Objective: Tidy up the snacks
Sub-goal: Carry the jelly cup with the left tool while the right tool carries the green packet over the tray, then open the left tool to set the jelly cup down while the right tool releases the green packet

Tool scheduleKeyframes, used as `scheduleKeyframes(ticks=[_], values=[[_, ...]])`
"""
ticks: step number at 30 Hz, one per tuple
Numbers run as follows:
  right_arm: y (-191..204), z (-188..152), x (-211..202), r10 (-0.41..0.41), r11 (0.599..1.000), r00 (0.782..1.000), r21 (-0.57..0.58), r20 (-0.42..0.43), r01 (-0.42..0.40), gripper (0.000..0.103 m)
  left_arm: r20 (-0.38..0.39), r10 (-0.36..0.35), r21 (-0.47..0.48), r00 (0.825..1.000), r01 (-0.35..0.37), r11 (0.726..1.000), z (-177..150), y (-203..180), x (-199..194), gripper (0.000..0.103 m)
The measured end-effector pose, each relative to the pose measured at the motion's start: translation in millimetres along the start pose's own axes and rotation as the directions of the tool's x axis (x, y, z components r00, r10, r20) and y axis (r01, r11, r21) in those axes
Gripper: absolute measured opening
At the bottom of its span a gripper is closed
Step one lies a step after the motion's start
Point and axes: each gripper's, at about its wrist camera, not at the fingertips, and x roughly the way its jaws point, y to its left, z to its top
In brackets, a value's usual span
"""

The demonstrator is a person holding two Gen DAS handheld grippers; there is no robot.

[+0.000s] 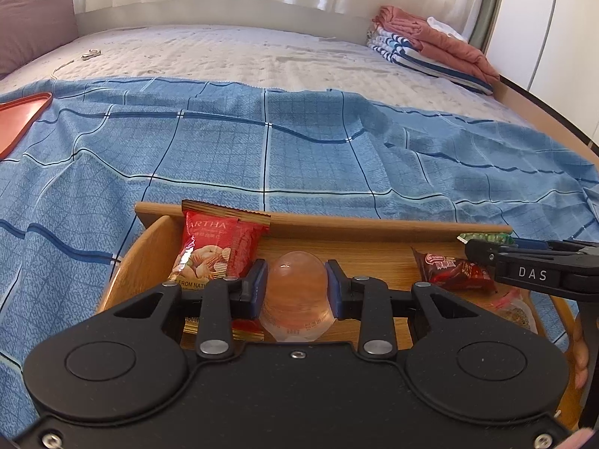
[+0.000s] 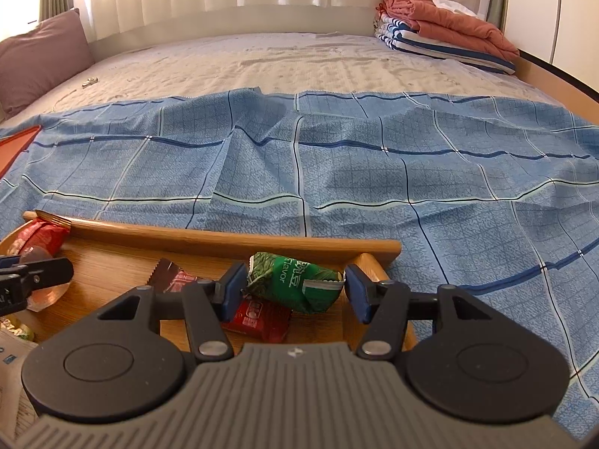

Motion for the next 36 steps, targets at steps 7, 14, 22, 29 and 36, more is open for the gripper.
scheduleKeyframes(ticks=[7, 14, 22, 29, 36], values=[[-1.2, -1.6, 5.7, -0.003, 1.0, 1.0, -0.002, 0.014, 0.003, 0.061, -0.001, 0.009, 0.001, 1.0, -0.009, 1.0, -0.5, 3.2, 3.2, 0.031], [-5.3, -2.7, 3.1, 0.009, 0.999, 0.999, 0.033, 0.035, -0.01, 0.08, 0.002, -0.011, 0.005, 1.0, 0.011, 1.0, -0.6, 0.9, -0.4, 0.039], [-11.7, 0.0, -32.2, 0.015, 0.998, 0.994, 0.062, 0.106, -0.022, 0.09, 0.059, -0.039, 0.021, 0.997, 0.038, 0.999, 4.7, -2.9, -37.5, 0.078], [-10.2, -8.7, -79.5, 0.034, 0.998, 0.988, 0.037, 0.151, -0.04, 0.094, 0.101, -0.034, 0.059, 0.994, 0.028, 0.998, -2.6, -3.9, -87.8, 0.09], [7.7, -36.8, -128.5, 0.079, 0.997, 0.984, -0.025, 0.158, -0.076, 0.095, 0.127, -0.016, 0.1, 0.992, 0.003, 0.995, -32.3, -3.5, -139.9, 0.095]])
